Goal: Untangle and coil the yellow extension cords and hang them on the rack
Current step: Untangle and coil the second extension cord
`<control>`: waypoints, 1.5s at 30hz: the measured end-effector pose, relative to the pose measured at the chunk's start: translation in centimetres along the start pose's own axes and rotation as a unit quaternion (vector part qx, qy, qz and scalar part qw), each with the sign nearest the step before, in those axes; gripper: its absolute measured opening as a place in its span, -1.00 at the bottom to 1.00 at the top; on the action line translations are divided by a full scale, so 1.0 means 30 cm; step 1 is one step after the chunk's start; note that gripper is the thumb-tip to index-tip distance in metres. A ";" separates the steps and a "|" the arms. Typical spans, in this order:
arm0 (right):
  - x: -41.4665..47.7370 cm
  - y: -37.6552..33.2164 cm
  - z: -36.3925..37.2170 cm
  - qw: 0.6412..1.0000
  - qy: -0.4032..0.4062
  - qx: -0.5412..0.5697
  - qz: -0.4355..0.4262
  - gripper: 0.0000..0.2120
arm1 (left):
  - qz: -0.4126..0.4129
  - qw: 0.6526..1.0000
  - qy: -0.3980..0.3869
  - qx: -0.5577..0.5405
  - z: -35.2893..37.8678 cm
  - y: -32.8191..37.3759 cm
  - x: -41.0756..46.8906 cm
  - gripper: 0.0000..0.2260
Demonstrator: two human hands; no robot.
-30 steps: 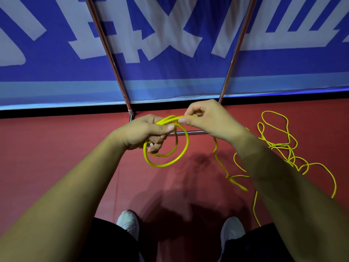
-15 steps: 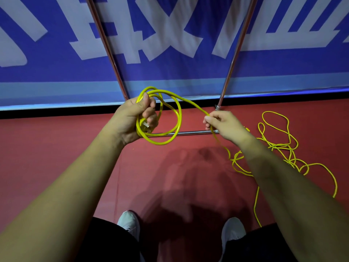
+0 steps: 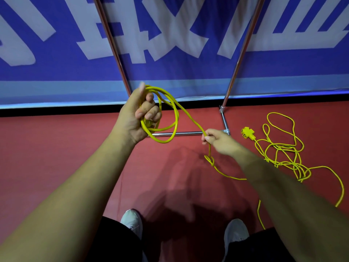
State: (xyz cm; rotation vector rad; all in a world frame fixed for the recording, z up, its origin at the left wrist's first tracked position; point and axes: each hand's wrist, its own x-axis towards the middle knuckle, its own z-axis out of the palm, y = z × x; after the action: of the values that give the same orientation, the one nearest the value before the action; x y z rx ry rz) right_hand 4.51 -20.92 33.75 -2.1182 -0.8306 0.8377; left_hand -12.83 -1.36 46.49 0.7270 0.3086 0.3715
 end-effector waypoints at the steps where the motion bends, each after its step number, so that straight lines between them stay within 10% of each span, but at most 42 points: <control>1: 0.000 0.007 0.015 1.000 -0.003 0.006 0.021 -0.76 | -0.006 1.000 -0.005 0.000 0.000 0.001 -0.001 -0.72; 9: 0.002 -0.030 0.060 0.992 0.102 -0.001 0.078 -0.52 | 0.026 0.998 -0.044 -0.037 -0.032 0.026 0.006 -0.79; 14: 0.022 -0.037 0.087 0.982 0.102 0.066 0.142 -0.75 | 0.037 0.998 -0.044 -0.025 -0.039 0.003 0.016 -0.77; 24: -0.077 -0.145 0.231 0.979 -0.130 0.081 0.133 -0.83 | 0.061 0.993 0.005 0.099 -0.034 0.018 0.017 -0.80; 38: -0.177 -0.424 0.008 0.966 -0.216 0.066 -0.123 -0.86 | 0.023 0.876 0.028 0.482 -0.054 -0.047 0.018 -0.61; 45: -0.179 -0.432 -0.047 0.972 -0.125 0.101 -0.169 -0.87 | -0.062 0.788 -0.171 0.588 -0.045 -0.042 -0.004 -0.48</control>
State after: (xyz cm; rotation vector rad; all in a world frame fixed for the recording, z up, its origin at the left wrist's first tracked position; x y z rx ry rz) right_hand -1.42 -18.37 46.27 -1.6529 -1.1477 0.9700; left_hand -13.19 -1.48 44.68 1.9738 0.2155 -0.1475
